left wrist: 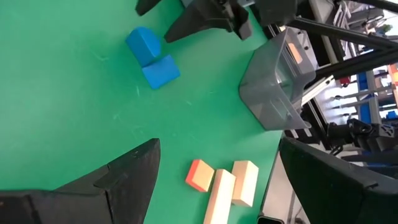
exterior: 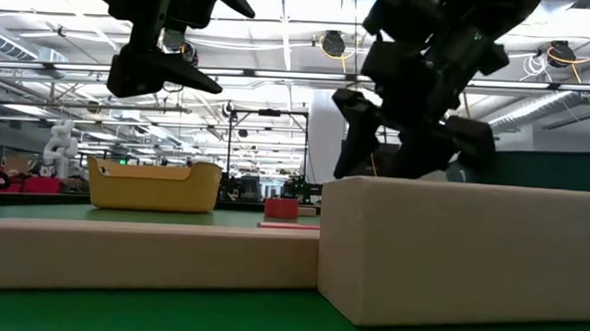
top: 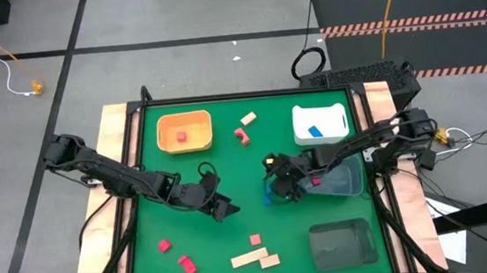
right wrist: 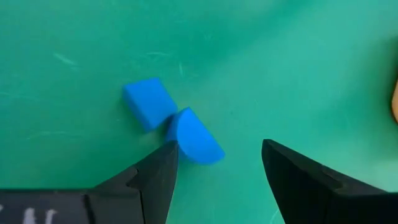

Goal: Sort & place blocks by color
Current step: Put the top blue block into the white bin

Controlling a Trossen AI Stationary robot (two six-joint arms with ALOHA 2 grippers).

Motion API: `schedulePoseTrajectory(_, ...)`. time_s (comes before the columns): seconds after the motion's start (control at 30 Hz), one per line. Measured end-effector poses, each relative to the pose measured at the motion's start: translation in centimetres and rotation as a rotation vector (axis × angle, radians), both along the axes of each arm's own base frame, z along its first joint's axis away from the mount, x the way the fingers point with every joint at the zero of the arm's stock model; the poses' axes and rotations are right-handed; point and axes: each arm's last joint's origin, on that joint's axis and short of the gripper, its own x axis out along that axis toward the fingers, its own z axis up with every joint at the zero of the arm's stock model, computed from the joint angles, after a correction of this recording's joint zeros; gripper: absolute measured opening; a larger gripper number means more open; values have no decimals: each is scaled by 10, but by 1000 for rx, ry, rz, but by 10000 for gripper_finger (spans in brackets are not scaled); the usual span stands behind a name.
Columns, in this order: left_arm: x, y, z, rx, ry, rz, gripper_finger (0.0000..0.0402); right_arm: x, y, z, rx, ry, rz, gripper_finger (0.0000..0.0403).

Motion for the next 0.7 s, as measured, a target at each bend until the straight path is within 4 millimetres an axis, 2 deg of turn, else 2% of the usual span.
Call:
schedulePoseTrajectory(0.43, 0, 2, -1, 34, 4, -14, 331, 6, 5, -23, 38, 50, 74, 226)
schedulePoseTrajectory(0.7, 1, 5, -1, 46, 12, -8, 331, 10, 7, -20, 61, 0, 53, 201)
